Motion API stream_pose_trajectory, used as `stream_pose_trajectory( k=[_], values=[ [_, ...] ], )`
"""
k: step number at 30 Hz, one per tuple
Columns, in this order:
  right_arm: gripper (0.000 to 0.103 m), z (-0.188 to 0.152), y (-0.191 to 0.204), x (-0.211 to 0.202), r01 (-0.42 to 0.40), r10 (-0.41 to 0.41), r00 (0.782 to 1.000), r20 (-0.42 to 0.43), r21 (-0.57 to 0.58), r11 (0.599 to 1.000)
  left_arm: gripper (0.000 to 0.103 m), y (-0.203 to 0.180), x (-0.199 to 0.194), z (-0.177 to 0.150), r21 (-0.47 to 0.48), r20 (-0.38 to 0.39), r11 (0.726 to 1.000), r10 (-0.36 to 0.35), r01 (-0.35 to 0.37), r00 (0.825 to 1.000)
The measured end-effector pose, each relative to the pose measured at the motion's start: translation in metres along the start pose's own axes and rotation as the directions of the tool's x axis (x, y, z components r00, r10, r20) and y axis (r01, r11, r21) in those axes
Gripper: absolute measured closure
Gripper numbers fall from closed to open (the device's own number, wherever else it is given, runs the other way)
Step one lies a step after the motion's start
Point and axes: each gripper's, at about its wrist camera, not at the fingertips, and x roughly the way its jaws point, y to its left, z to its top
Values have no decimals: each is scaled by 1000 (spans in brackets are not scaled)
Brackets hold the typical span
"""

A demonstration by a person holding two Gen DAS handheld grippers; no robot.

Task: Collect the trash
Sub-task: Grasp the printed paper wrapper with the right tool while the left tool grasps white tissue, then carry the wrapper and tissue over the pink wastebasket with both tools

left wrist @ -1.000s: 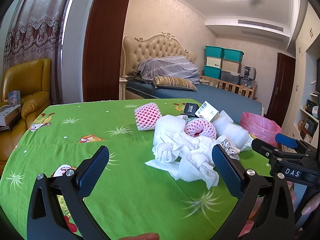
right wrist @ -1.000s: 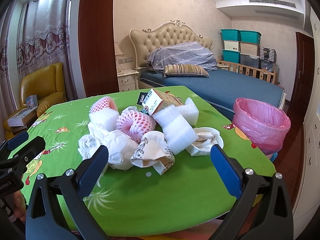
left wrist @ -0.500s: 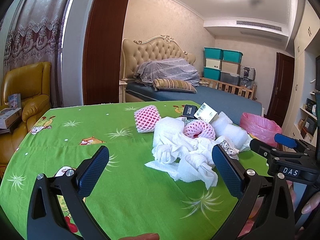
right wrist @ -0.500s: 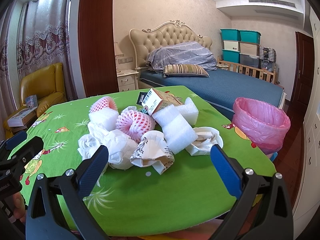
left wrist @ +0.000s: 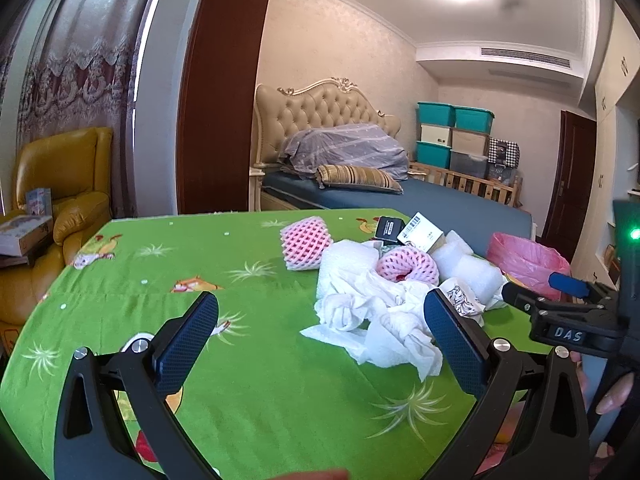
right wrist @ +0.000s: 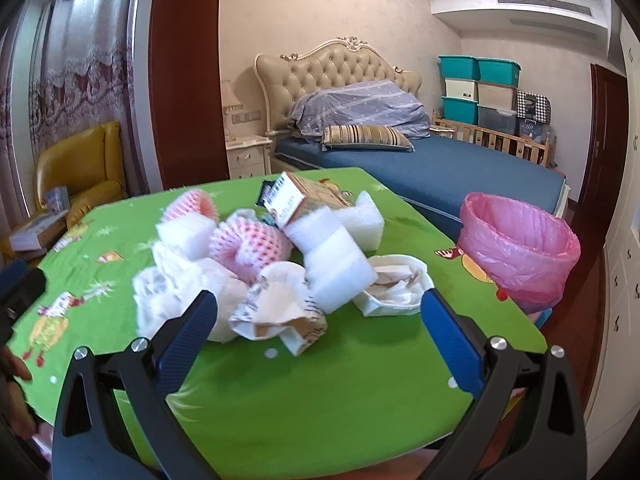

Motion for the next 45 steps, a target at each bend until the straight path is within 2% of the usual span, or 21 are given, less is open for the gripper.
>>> stream_pose_trajectory(
  k=[1, 3, 5, 9, 11, 13, 16, 20, 21, 22, 26, 29, 31, 35, 37, 38, 40, 45],
  values=[
    [4, -1, -2, 4, -4, 4, 1000, -11, 2, 1000, 7, 2, 1, 0, -8, -11, 1000, -1, 1, 1000],
    [4, -5, -5, 15, -24, 25, 999, -41, 8, 1000, 7, 8, 7, -3, -34, -53, 998, -48, 46, 997],
    [5, -8, -6, 25, -47, 48, 996, -68, 12, 999, 7, 13, 12, -6, -63, -73, 997, -49, 45, 996],
    [16, -13, 1, 42, -105, 105, 988, -113, 4, 994, 7, 22, 17, -10, -108, -84, 993, -56, 47, 995],
    [20, -14, 8, 51, -128, 125, 984, -127, -15, 992, 7, 22, 18, -11, -111, -87, 993, -54, 44, 995],
    [28, -14, 14, 56, -148, 143, 980, -137, -28, 989, 7, 21, 18, -12, -101, -90, 994, -45, 35, 995],
    [34, -12, 25, 64, -172, 163, 976, -146, -53, 984, 7, 14, 22, -11, -62, -107, 998, -29, 23, 994],
    [36, -12, 28, 67, -198, 187, 971, -151, -59, 978, 7, 0, 37, -8, 45, -171, 999, -19, 27, 985],
    [42, -12, 27, 66, -211, 201, 970, -138, -61, 976, 7, -5, 43, -9, 74, -197, 996, -30, 45, 980],
    [44, -12, 26, 65, -218, 208, 969, -133, -64, 974, 7, -8, 47, -10, 93, -217, 994, -41, 62, 975],
    [44, -14, 14, 61, -238, 231, 964, -130, -42, 970, 7, -30, 66, -15, 158, -285, 978, -84, 133, 955],
    [45, -16, 3, 56, -236, 232, 965, -124, -19, 972, 7, -46, 80, -16, 208, -299, 965, -90, 157, 950],
    [45, -17, -8, 54, -237, 236, 965, -117, 8, 972, 13, -54, 90, -15, 228, -310, 961, -83, 159, 947],
    [44, -18, -24, 47, -257, 260, 960, -107, 42, 965, 30, -61, 115, -20, 224, -384, 958, -82, 179, 920],
    [44, -20, -28, 45, -261, 264, 959, -104, 45, 964, 46, -62, 123, -26, 219, -417, 957, -84, 190, 905],
    [44, -22, -28, 45, -263, 267, 958, -104, 47, 964, 58, -61, 125, -27, 213, -429, 956, -93, 201, 898],
    [44, -23, -29, 44, -275, 280, 955, -103, 55, 960, 62, -61, 121, -28, 204, -420, 956, -110, 212, 901],
    [44, -21, -22, 36, -302, 304, 950, -78, 29, 953, 64, -53, 96, -23, 197, -346, 962, -111, 188, 932]
  ],
)
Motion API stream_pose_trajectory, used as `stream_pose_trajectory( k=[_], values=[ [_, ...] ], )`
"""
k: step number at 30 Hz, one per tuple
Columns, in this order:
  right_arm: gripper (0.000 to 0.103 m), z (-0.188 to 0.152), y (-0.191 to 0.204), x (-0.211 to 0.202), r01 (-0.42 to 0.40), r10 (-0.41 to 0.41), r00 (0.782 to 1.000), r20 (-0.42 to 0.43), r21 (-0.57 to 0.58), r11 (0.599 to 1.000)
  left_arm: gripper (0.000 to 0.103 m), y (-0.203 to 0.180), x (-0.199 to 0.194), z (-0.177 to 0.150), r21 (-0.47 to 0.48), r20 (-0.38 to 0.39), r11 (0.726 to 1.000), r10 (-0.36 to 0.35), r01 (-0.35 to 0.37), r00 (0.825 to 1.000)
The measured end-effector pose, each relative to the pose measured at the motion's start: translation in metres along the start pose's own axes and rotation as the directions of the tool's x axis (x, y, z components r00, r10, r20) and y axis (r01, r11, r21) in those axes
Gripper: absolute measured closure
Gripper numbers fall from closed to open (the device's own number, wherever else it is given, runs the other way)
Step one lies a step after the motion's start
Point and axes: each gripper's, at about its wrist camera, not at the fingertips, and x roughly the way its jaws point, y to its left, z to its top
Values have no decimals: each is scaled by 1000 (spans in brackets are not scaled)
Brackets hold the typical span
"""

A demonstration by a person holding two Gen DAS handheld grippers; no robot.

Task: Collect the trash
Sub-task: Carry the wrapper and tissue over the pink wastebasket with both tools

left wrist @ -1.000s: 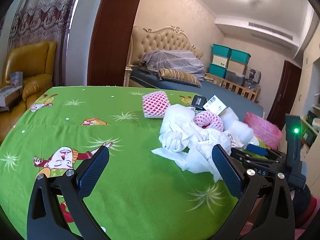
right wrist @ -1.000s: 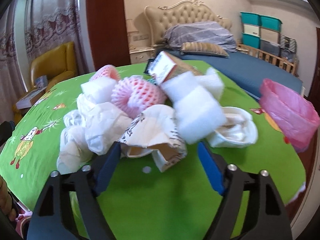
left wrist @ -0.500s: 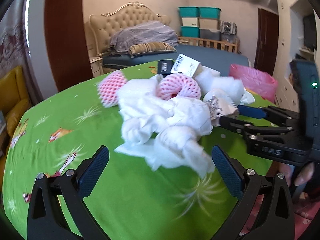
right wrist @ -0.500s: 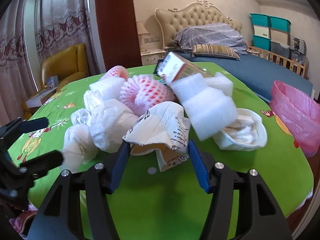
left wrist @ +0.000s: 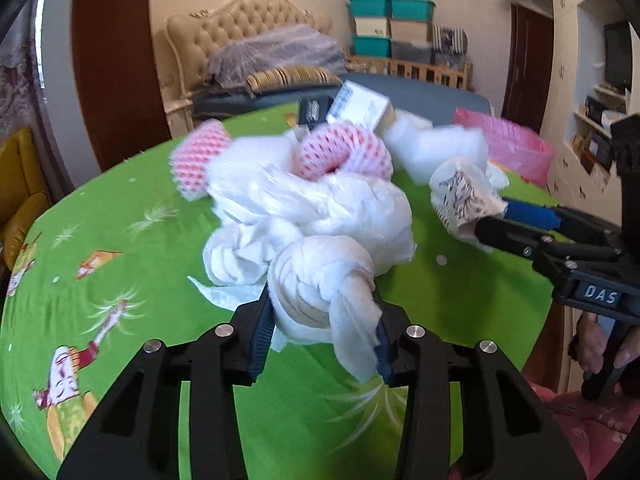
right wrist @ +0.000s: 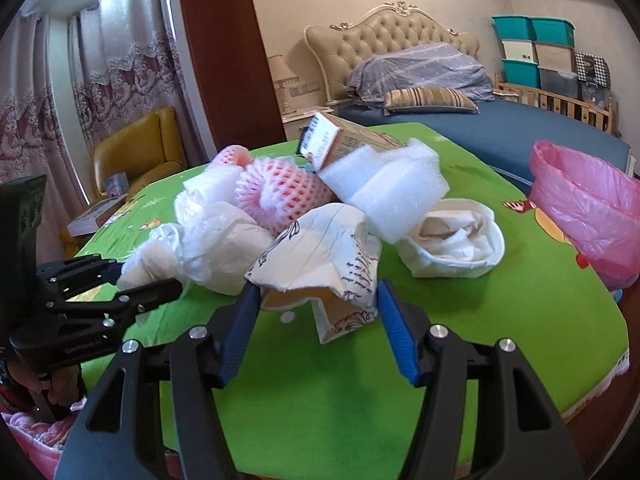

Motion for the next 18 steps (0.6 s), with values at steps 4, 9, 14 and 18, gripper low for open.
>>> stream_pose_trajectory(
  k=[4, 9, 14, 18],
  values=[
    [44, 4, 7, -10, -12, 12, 999, 35, -21, 1000, 64, 8, -27, -1, -27, 91, 1000, 9, -6, 996],
    [44, 11, 12, -26, -28, 31, 997, 71, -32, 999, 64, 0, -50, -2, 4, 200, 1000, 21, -22, 980],
    [44, 14, 14, -36, -3, 9, 994, 112, -58, 998, 64, 3, -58, -2, -10, 245, 1000, 22, -20, 969],
    [44, 16, 3, -38, 20, -15, 993, 121, -37, 999, 64, 4, -65, -3, -15, 279, 1000, 24, -20, 960]
  ],
)
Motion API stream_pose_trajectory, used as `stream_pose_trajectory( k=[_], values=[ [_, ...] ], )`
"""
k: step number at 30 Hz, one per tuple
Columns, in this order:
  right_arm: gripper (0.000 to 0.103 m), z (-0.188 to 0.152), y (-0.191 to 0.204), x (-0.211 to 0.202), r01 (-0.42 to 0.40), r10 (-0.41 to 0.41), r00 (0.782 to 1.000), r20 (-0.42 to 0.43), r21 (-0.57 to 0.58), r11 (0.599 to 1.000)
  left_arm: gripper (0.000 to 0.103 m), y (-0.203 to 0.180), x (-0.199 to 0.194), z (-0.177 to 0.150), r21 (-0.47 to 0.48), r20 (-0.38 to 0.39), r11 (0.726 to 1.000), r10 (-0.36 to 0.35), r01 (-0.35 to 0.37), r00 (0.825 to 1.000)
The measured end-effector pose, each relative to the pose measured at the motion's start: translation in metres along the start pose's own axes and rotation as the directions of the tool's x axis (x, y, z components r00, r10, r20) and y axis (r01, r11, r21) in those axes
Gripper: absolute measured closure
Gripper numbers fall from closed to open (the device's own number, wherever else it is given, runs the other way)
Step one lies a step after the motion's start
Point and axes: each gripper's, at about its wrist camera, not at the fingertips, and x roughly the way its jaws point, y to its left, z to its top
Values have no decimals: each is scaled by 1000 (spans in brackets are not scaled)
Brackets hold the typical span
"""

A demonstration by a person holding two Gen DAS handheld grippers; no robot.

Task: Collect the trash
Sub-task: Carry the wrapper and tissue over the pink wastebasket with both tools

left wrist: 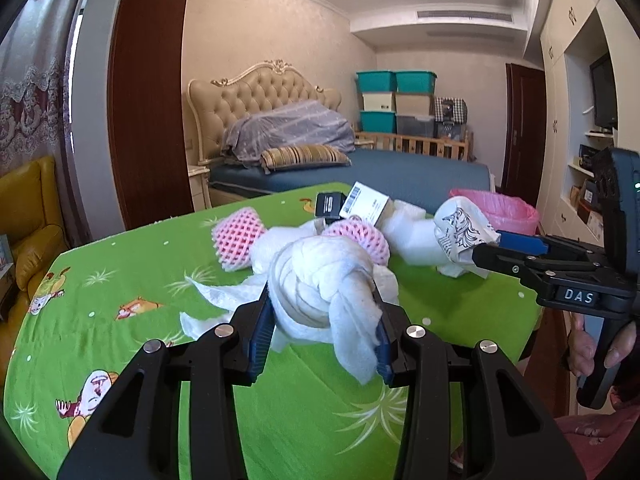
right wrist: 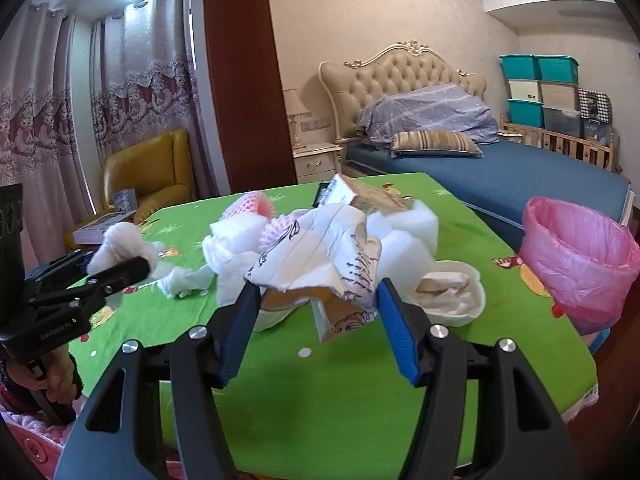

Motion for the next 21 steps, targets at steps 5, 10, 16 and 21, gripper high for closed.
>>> stream_pose_trajectory(
  k=[5, 10, 16, 21],
  values=[
    [44, 1, -13, 0, 22, -23, 1000, 7, 21, 1000, 63, -11, -1, 3, 43, 30, 999, 14, -16, 999],
    [44, 6, -26, -7, 59, -60, 997, 38, 33, 998, 63, -22, 12, 12, 79, 16, 997, -11, 9, 1000],
    [44, 17, -60, -22, 151, -156, 985, 79, 67, 986, 63, -41, 44, 38, 69, -1, 993, -98, 98, 995],
    [44, 22, -96, -36, 247, -255, 962, 100, 87, 965, 63, -76, 84, 64, 104, -20, 979, -173, 174, 985]
  ],
)
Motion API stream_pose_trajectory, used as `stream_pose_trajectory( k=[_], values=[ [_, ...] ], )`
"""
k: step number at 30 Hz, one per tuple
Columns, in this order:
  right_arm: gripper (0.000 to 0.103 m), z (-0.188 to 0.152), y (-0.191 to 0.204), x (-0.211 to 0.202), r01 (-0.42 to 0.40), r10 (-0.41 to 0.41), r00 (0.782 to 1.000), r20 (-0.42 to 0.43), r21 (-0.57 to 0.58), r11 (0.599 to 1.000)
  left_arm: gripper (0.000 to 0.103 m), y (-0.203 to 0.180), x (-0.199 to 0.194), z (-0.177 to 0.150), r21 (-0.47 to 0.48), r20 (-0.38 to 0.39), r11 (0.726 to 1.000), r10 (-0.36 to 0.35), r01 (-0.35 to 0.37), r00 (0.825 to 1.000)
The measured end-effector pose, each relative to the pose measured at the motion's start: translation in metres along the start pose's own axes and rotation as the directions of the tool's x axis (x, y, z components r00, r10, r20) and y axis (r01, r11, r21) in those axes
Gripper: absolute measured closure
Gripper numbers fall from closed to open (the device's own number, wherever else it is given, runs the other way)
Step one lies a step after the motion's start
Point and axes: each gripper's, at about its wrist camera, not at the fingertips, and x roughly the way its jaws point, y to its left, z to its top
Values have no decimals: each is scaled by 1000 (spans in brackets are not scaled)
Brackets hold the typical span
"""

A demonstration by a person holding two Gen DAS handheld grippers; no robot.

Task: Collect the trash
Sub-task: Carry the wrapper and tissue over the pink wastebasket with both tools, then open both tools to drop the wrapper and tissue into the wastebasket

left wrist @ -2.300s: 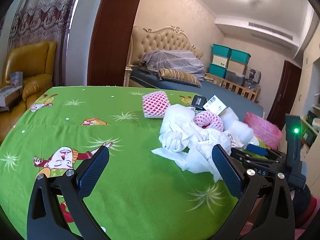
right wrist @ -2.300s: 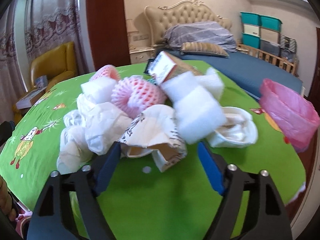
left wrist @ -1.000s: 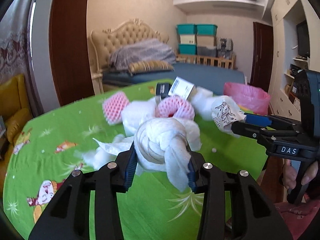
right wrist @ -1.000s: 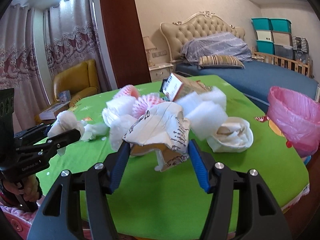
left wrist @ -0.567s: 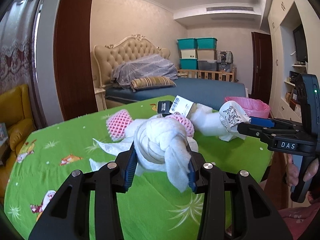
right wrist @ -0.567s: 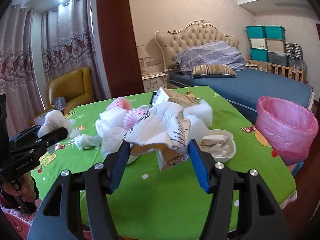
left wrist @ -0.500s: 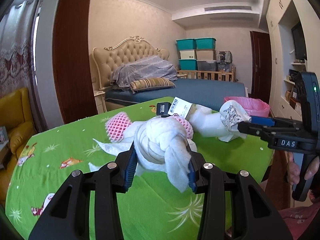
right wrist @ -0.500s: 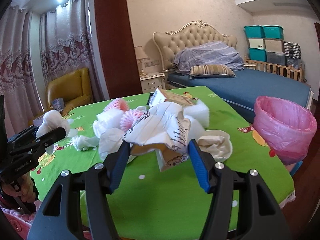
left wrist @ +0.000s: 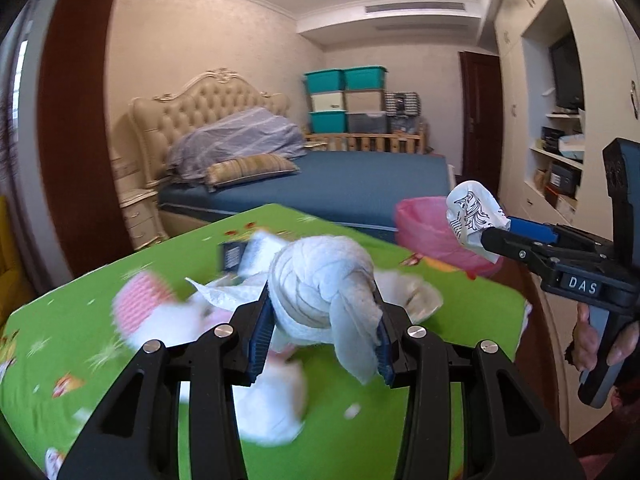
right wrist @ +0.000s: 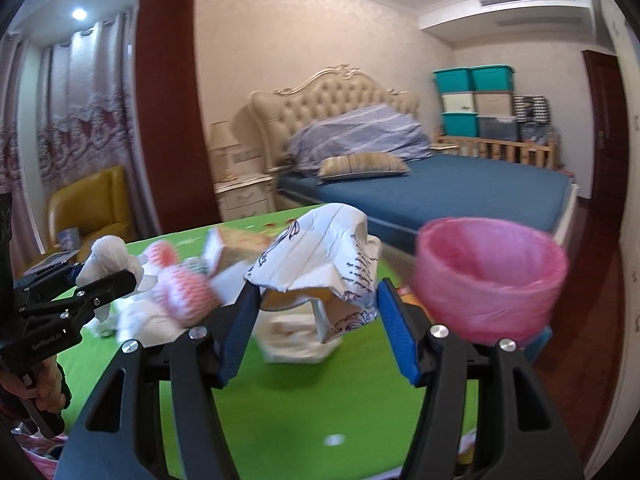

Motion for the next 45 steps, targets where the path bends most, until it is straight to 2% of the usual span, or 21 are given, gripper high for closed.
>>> stream_pose_trajectory(
  k=[7, 13, 15, 17, 19, 24, 26, 27, 28, 29, 30, 31, 36, 40, 45],
  values=[
    [44, 7, -60, 9, 136, -136, 991, -2, -1, 991, 63, -46, 77, 58, 26, -34, 994, -109, 110, 993],
    [44, 18, -117, 39, 245, -246, 969, -27, -35, 969, 62, -102, 156, 109, 83, -57, 985, -147, 152, 987],
    [44, 21, -133, 48, 271, -272, 962, -35, -32, 962, 62, -118, 182, 122, 77, -85, 982, -167, 174, 982],
    [44, 22, -148, 56, 272, -272, 961, -45, -14, 962, 62, -133, 209, 131, 57, -110, 981, -179, 186, 978],
    [44, 24, -159, 66, 286, -286, 957, -58, -10, 958, 62, -147, 237, 140, 32, -152, 973, -221, 228, 963],
    [43, 20, -180, 88, 302, -304, 949, -82, -40, 952, 61, -171, 274, 148, 29, -187, 973, -220, 229, 958],
    [40, 17, -182, 92, 306, -310, 947, -83, -52, 951, 56, -176, 286, 148, 28, -193, 973, -219, 229, 956],
    [31, 19, -183, 95, 303, -307, 948, -79, -59, 951, 46, -177, 290, 147, 26, -195, 975, -212, 221, 958],
    [17, 17, -184, 96, 310, -315, 946, -73, -66, 948, 40, -178, 294, 147, 23, -195, 978, -199, 208, 960],
    [14, 16, -184, 95, 327, -331, 941, -64, -69, 942, 28, -176, 296, 146, 17, -188, 982, -184, 191, 965],
    [13, 15, -185, 91, 328, -332, 941, -60, -67, 942, 20, -173, 295, 144, 10, -171, 984, -173, 177, 970],
    [13, 14, -185, 87, 325, -328, 943, -55, -61, 944, 19, -170, 292, 142, 4, -157, 987, -159, 161, 975],
    [13, 8, -176, 53, 326, -327, 945, -14, -37, 945, 14, -146, 262, 131, 7, -139, 993, -118, 120, 983],
    [13, 4, -159, 30, 278, -278, 960, -8, -11, 960, 13, -120, 216, 117, 43, -112, 997, -65, 70, 992],
    [13, -5, -125, 19, 216, -216, 976, -19, 17, 976, 13, -77, 148, 94, 58, -69, 998, -10, 14, 998]
  ],
)
